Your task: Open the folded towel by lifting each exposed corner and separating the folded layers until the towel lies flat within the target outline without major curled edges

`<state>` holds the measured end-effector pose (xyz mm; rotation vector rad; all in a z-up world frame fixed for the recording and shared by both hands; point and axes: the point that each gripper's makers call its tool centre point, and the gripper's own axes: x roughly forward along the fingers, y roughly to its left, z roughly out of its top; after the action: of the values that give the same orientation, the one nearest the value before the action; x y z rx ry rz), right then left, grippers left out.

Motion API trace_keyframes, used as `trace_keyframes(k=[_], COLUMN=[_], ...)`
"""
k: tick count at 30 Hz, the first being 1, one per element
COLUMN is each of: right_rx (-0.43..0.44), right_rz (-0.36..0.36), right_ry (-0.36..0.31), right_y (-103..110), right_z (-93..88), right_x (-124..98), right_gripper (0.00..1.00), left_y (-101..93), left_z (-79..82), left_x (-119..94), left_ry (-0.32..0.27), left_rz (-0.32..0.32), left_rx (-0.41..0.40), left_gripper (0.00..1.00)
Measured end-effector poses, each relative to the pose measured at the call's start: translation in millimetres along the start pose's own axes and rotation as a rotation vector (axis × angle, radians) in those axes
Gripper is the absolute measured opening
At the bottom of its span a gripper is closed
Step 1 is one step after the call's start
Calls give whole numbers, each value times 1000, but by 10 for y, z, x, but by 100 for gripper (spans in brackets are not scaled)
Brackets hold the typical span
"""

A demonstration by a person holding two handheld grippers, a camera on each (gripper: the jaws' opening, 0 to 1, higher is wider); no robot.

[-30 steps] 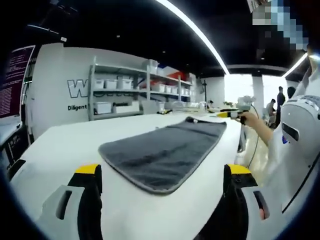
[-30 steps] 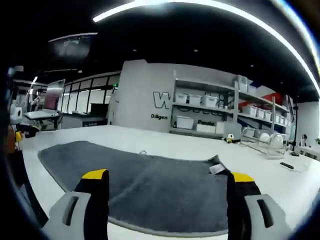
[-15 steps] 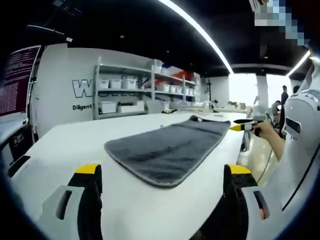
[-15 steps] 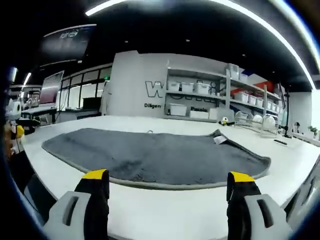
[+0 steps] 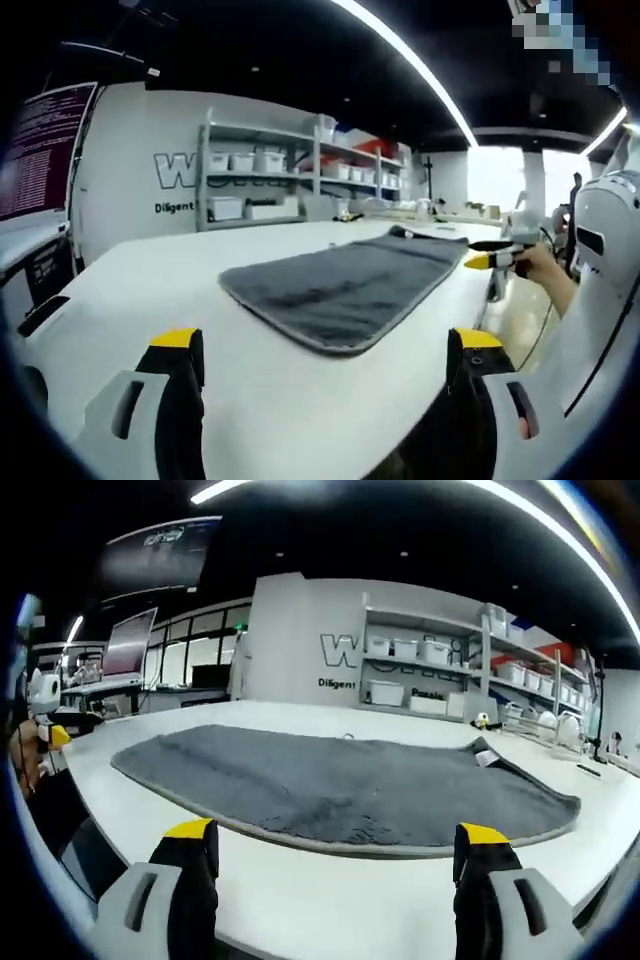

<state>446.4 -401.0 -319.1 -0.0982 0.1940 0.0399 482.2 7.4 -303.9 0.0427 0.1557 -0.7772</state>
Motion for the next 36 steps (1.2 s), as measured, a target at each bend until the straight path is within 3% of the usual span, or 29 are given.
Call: trace_keyframes(k=[7,13,17,23,26,29,36], right_rx=[-29,-47,-69,-110,-192,-212,-318], right_rz=[29,135,147,263,300,372,529], right_ry=[9,2,12,6,11,-7,-21], right_y=[238,688,873,1401,1641,1959,2629], right_z=[41,125,145,254,280,331,327], right_x=[93,290,424,573,631,647,593], right_gripper=[100,99,97,92,89,85,66], left_y=[-6,-43,-55,-59,-61,-35,112], left_z=[-21,-13,-19,11,45,75,110], left_x=[-6,0,-25,-30,9,67,93], left_ry=[-11,-28,-29,-37,-43,-36,-38], left_rz=[2,-6,-6,-3,-6,-11,19], left_rx=[-18,-29,-33,-38,-34,-26,-23], left_gripper=[99,98,98,97,97,96,96])
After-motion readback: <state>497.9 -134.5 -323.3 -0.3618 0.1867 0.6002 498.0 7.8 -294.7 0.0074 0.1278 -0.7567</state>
